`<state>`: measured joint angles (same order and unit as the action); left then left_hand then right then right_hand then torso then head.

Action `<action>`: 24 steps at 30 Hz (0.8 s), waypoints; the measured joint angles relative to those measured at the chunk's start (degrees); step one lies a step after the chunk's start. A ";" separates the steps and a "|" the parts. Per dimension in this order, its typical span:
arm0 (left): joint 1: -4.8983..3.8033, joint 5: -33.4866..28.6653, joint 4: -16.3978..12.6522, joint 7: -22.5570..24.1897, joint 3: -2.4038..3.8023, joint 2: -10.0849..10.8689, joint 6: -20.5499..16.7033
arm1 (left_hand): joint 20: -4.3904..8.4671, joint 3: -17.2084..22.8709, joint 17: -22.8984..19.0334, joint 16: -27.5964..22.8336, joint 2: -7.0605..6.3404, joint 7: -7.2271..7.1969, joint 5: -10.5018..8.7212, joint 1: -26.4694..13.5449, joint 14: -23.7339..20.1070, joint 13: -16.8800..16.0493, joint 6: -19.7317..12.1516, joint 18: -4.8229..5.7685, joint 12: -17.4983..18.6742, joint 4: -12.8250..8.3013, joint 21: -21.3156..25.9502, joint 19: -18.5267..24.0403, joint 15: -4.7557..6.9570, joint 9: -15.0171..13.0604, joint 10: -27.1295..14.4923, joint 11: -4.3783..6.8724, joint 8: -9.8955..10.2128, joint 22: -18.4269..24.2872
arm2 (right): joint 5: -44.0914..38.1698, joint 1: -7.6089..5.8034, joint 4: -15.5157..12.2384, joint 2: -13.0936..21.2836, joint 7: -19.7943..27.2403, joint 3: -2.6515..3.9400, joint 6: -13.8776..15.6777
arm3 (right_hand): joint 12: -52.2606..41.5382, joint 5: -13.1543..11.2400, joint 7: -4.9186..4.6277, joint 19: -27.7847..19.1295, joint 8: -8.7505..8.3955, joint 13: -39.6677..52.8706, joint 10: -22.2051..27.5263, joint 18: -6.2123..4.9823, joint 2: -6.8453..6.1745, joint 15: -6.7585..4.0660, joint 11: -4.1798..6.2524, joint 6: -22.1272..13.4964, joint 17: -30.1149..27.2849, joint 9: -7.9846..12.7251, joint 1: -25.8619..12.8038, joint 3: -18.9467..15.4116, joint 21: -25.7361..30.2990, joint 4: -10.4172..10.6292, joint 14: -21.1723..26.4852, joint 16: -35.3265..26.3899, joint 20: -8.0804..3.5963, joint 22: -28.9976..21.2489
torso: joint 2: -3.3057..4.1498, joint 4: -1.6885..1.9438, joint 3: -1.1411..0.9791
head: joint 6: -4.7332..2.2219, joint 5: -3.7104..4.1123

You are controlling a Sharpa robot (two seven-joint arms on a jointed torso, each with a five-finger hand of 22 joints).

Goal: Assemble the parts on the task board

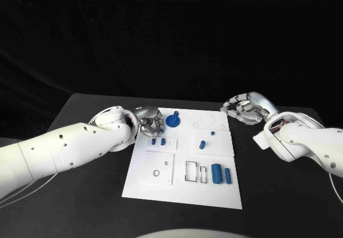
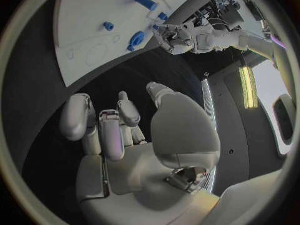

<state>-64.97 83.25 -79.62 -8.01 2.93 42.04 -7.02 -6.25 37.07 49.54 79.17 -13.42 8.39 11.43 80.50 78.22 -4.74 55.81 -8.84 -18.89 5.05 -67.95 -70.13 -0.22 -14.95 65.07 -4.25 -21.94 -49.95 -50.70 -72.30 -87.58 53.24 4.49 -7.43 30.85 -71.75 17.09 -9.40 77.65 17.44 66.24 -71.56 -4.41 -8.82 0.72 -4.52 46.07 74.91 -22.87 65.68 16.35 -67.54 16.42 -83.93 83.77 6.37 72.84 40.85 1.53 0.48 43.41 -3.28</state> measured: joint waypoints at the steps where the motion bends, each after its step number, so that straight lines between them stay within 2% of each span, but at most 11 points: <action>1: 0.00 0.00 0.00 -0.06 0.01 -0.01 0.05 | 0.00 0.00 0.00 0.00 0.00 0.00 0.00 0.00 0.00 0.00 0.00 0.00 0.09 0.00 0.00 0.00 0.00 0.00 0.15 -0.15 0.00 0.03 | 0.00 0.01 0.01 0.00 0.00 0.00 0.00 | 0.00 0.00 0.00 0.00 0.00 0.00 0.00 0.00 0.00 0.00 0.00 0.00 0.00 0.00 0.00 0.00 0.00 0.00 0.00 0.00 0.00 0.00 | -0.01 0.00 0.00 | 0.00 0.00; 6: -0.01 -0.02 0.01 -0.39 0.01 -0.01 0.29 | 0.00 -0.16 0.58 0.00 -0.29 0.26 0.01 -0.30 0.16 0.00 -0.26 0.00 1.10 -0.16 0.00 0.00 0.11 0.15 0.16 -0.16 1.05 0.65 | 0.00 0.05 0.03 0.01 0.00 0.00 0.00 | 0.00 0.00 0.00 0.00 0.00 0.00 0.00 0.00 0.00 0.00 0.00 0.00 0.00 0.00 0.00 0.00 0.00 0.00 0.00 0.00 0.00 0.00 | -0.05 -0.02 0.00 | -0.02 -0.03; 12: 0.05 0.04 -0.05 -0.99 -0.05 0.07 0.44 | -0.39 -0.48 -0.30 0.00 -1.77 1.13 0.02 -0.94 -0.09 0.14 -3.01 -0.01 2.78 -0.48 0.93 0.67 -0.52 1.20 -0.57 -0.88 3.35 2.05 | 0.00 0.07 0.05 0.04 0.00 0.00 0.00 | 0.00 0.00 0.00 0.00 0.00 0.00 0.00 0.00 0.00 0.00 0.00 0.00 0.00 0.00 0.00 0.00 0.00 0.00 0.00 0.00 0.00 0.00 | -0.05 -0.02 0.00 | -0.07 -0.01; 16: 0.08 0.10 -0.06 -1.32 -0.07 0.09 0.37 | -0.71 -0.57 -1.02 0.00 -2.21 1.43 0.02 -1.39 -0.52 0.35 -5.54 -0.01 4.10 -0.57 1.56 1.35 -0.94 1.94 -0.98 -1.29 5.15 3.07 | 0.00 0.09 0.07 0.05 0.00 0.00 0.00 | 0.00 0.00 0.00 0.00 0.00 0.01 0.00 0.00 0.00 0.00 0.00 0.00 0.00 0.00 0.00 0.00 0.00 0.00 0.00 0.00 0.00 0.00 | -0.05 -0.02 -0.01 | -0.10 0.04; 24: 0.09 0.17 -0.11 -1.68 -0.07 0.12 0.02 | -0.66 -0.63 -1.65 0.00 -2.21 1.43 0.02 -1.39 -0.73 0.34 -6.77 -0.01 4.75 -0.63 2.23 1.70 -1.14 2.34 -1.36 -1.67 5.98 3.85 | 0.00 0.12 0.11 0.05 -0.02 0.00 0.00 | 0.22 0.00 0.00 -0.21 0.00 -0.15 0.00 0.00 0.00 0.00 0.00 0.00 0.00 0.00 0.00 -0.24 0.00 0.24 0.00 0.00 -0.21 -0.13 | -0.05 -0.02 0.03 | -0.09 0.08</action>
<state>-64.88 83.42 -79.73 -9.70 2.86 42.16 -7.00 -6.91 36.44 47.89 79.17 -15.63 9.81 11.45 79.11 77.49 -4.40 49.04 -8.85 -14.14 4.41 -65.73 -68.43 -1.36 -12.61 63.71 -5.92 -15.96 -46.10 -50.70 -72.18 -87.46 53.29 4.47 -7.43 30.85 -71.53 17.09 -9.40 77.43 17.44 66.09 -71.56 -4.41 -8.82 0.72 -4.52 46.07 74.90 -22.87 65.68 16.11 -67.54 16.66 -83.93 83.77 6.16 72.72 40.79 1.52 0.51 43.31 -3.21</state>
